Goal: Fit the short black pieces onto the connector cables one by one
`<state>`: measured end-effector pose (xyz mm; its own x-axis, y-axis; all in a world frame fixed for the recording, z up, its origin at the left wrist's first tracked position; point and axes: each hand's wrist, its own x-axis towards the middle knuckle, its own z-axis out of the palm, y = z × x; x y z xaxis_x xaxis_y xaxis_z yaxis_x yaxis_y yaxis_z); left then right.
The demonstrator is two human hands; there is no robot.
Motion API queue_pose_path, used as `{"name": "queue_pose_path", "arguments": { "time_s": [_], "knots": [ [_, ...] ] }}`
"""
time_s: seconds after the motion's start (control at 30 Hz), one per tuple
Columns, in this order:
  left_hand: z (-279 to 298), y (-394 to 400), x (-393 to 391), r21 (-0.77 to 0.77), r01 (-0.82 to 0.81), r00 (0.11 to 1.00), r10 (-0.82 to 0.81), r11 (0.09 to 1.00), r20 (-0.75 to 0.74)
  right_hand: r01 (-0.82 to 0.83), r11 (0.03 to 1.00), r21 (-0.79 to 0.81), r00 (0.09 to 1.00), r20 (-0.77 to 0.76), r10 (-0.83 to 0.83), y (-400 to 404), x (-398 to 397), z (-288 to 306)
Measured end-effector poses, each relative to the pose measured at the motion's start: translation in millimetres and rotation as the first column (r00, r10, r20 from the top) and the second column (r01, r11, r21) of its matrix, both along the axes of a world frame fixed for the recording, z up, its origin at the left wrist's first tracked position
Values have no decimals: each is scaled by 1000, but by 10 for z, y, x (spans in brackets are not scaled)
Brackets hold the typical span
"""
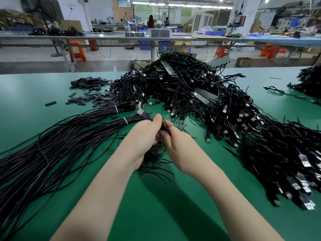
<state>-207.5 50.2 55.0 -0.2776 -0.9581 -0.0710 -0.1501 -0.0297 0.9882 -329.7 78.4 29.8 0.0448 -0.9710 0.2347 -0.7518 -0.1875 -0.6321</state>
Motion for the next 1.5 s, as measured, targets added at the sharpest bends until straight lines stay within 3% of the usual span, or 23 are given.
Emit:
{"name": "queue_pose_path", "arguments": {
  "time_s": [0.07, 0.13, 0.2, 0.27, 0.33, 0.43, 0.57, 0.73, 0.87, 0.93, 1.0, 1.07, 1.13, 1.2, 1.33, 1.5],
  "knots": [
    [-24, 6, 36, 18, 1, 996, -2, 1000, 90, 12, 989, 150, 962, 266, -52, -11, -94, -71],
    [-57, 6, 91, -256, -3, 925, 100, 967, 366, -118, 907, 404, 840, 528, -126, 21, -224, -142],
    [-117, -16, 118, -557, 245, 752, 207, 794, 626, -288, 781, 554, 820, 563, -98, 90, -362, -208],
    [-154, -19, 85, -463, 630, 499, 130, 623, 856, -368, 687, 626, 857, 515, -10, 162, -449, -225],
    [-209, 6, 45, -290, 799, 337, 8, 527, 941, -358, 641, 679, 909, 409, 75, 204, -491, -186],
    [-286, 71, 11, -265, 800, 338, -41, 538, 940, -315, 575, 755, 949, 251, 190, 253, -526, -115],
    [-419, 240, -93, -196, 860, 201, 39, 470, 979, -366, 484, 795, 930, 315, 188, 323, -614, -130],
    [-637, 342, 7, -351, 798, 336, 122, 490, 934, -400, 524, 752, 905, 416, 94, 341, -681, -186],
    [-710, 258, 20, -477, 707, 447, 193, 522, 873, -510, 471, 720, 822, 568, 23, 260, -807, -151],
    [-717, 142, 46, -570, 558, 542, 255, 603, 800, -469, 544, 696, 813, 580, -42, 189, -897, -129],
    [-758, 52, 87, -623, 256, 727, 278, 739, 628, -247, 723, 645, 780, 575, -246, 78, -917, -177],
    [-830, 48, 76, -609, -30, 845, 345, 793, 408, 175, 862, 476, 818, 418, -397, -40, -831, -291],
    [-921, 81, 35, -609, -141, 861, 401, 780, 314, 468, 864, 185, 860, 130, -493, -150, -731, -473],
    [-981, 85, 15, -632, -167, 868, 417, 757, 270, 534, 840, 92, 845, -27, -534, -229, -676, -581],
    [-999, 42, 24, -643, -201, 879, 425, 739, 214, 596, 793, 127, 791, -260, -553, -460, -650, -629],
    [-1022, 6, 15, -598, -191, 896, 387, 778, 218, 614, 766, 190, 785, -241, -570, -676, -722, -595]
  ]
}}
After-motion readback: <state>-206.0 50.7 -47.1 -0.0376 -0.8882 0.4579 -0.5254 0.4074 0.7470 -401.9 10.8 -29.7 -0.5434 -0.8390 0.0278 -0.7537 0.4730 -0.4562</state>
